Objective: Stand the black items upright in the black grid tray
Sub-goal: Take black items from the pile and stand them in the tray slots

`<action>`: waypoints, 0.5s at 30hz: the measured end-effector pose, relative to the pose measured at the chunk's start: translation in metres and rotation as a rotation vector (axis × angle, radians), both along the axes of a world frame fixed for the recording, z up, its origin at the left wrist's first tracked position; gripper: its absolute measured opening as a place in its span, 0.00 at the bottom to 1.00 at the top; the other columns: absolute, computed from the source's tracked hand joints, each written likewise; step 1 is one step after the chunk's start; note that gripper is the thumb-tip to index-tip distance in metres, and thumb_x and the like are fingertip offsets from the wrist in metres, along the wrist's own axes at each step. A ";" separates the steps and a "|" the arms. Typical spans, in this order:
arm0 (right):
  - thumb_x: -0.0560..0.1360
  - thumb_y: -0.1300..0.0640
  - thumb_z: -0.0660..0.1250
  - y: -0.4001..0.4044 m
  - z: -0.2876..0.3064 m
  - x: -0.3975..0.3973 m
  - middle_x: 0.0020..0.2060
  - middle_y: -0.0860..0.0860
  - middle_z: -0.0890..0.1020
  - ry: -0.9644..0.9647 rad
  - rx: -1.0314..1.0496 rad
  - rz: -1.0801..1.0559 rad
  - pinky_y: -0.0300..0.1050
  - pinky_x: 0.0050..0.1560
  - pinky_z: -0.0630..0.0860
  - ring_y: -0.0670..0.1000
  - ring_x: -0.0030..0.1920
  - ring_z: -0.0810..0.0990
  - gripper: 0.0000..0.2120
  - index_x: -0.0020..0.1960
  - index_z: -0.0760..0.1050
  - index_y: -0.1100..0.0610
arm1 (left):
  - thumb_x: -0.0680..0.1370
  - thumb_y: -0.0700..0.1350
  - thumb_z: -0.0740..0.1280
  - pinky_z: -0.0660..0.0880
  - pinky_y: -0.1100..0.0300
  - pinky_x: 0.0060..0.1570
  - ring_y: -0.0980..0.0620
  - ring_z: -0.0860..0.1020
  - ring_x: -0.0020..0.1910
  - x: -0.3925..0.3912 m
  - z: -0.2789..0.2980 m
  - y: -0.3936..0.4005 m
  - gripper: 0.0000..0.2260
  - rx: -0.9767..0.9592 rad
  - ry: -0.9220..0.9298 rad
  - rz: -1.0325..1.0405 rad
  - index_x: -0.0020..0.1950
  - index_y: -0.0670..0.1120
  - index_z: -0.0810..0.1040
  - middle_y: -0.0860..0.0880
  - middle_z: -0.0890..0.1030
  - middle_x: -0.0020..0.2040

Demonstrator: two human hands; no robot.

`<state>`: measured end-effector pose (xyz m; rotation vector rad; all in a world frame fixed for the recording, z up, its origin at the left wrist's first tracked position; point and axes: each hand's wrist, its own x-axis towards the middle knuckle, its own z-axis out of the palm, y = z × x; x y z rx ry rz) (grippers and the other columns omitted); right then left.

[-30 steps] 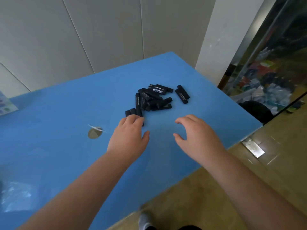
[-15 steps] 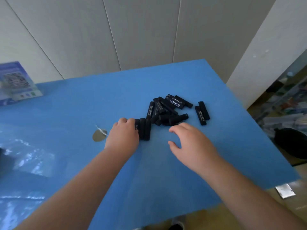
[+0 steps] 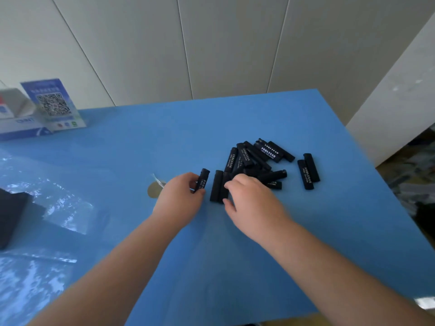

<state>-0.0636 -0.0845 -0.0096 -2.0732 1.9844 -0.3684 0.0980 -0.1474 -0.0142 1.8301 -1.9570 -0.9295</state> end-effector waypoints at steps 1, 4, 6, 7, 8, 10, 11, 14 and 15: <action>0.80 0.52 0.63 -0.005 -0.001 0.007 0.50 0.49 0.75 0.028 -0.011 0.021 0.49 0.51 0.77 0.53 0.55 0.75 0.08 0.53 0.76 0.56 | 0.78 0.45 0.66 0.78 0.55 0.46 0.54 0.80 0.45 0.002 0.001 0.002 0.07 0.004 0.032 0.011 0.54 0.51 0.78 0.59 0.80 0.47; 0.80 0.53 0.64 -0.018 -0.004 0.024 0.49 0.52 0.76 0.087 -0.017 0.053 0.50 0.53 0.75 0.56 0.53 0.75 0.08 0.50 0.76 0.57 | 0.77 0.44 0.66 0.79 0.55 0.42 0.55 0.81 0.43 0.011 0.003 0.005 0.06 0.025 0.116 0.048 0.53 0.52 0.79 0.58 0.81 0.47; 0.80 0.51 0.65 -0.024 -0.007 0.030 0.49 0.53 0.76 0.117 -0.009 0.052 0.50 0.54 0.73 0.56 0.53 0.75 0.10 0.50 0.78 0.58 | 0.77 0.44 0.66 0.75 0.59 0.36 0.55 0.81 0.42 0.017 0.004 0.006 0.06 0.041 0.151 0.058 0.53 0.52 0.79 0.58 0.81 0.47; 0.80 0.50 0.65 -0.026 -0.008 0.033 0.50 0.53 0.76 0.133 0.008 0.037 0.49 0.55 0.73 0.56 0.54 0.74 0.11 0.50 0.78 0.58 | 0.78 0.44 0.66 0.73 0.60 0.35 0.55 0.81 0.41 0.020 0.004 0.006 0.06 0.047 0.160 0.056 0.53 0.52 0.78 0.58 0.81 0.47; 0.80 0.49 0.66 -0.027 -0.007 0.035 0.50 0.52 0.76 0.145 0.026 0.017 0.48 0.55 0.72 0.56 0.54 0.74 0.11 0.50 0.78 0.58 | 0.78 0.44 0.66 0.72 0.61 0.34 0.55 0.81 0.41 0.023 0.004 0.007 0.07 0.052 0.165 0.052 0.53 0.53 0.78 0.58 0.81 0.47; 0.78 0.53 0.67 -0.027 -0.005 0.040 0.50 0.52 0.76 0.165 0.047 -0.020 0.47 0.54 0.70 0.55 0.54 0.74 0.07 0.50 0.78 0.57 | 0.78 0.44 0.66 0.71 0.62 0.33 0.56 0.81 0.41 0.028 0.004 0.009 0.07 0.058 0.177 0.045 0.54 0.53 0.78 0.58 0.81 0.47; 0.77 0.56 0.68 -0.028 -0.004 0.043 0.51 0.52 0.76 0.185 0.062 -0.038 0.46 0.53 0.70 0.55 0.55 0.75 0.05 0.50 0.77 0.57 | 0.78 0.45 0.66 0.71 0.62 0.33 0.57 0.80 0.41 0.031 0.004 0.009 0.07 0.059 0.183 0.045 0.54 0.53 0.78 0.58 0.81 0.47; 0.74 0.63 0.68 -0.028 -0.003 0.051 0.54 0.53 0.76 0.236 0.126 -0.104 0.46 0.52 0.72 0.56 0.56 0.75 0.12 0.56 0.74 0.58 | 0.78 0.45 0.66 0.71 0.62 0.33 0.57 0.80 0.41 0.037 0.006 0.010 0.07 0.059 0.205 0.048 0.54 0.54 0.78 0.57 0.81 0.46; 0.74 0.64 0.68 -0.028 -0.002 0.053 0.55 0.54 0.76 0.246 0.132 -0.126 0.46 0.52 0.72 0.56 0.56 0.76 0.13 0.58 0.74 0.59 | 0.78 0.45 0.66 0.71 0.62 0.33 0.58 0.80 0.41 0.039 0.006 0.010 0.07 0.058 0.211 0.046 0.54 0.54 0.77 0.57 0.81 0.46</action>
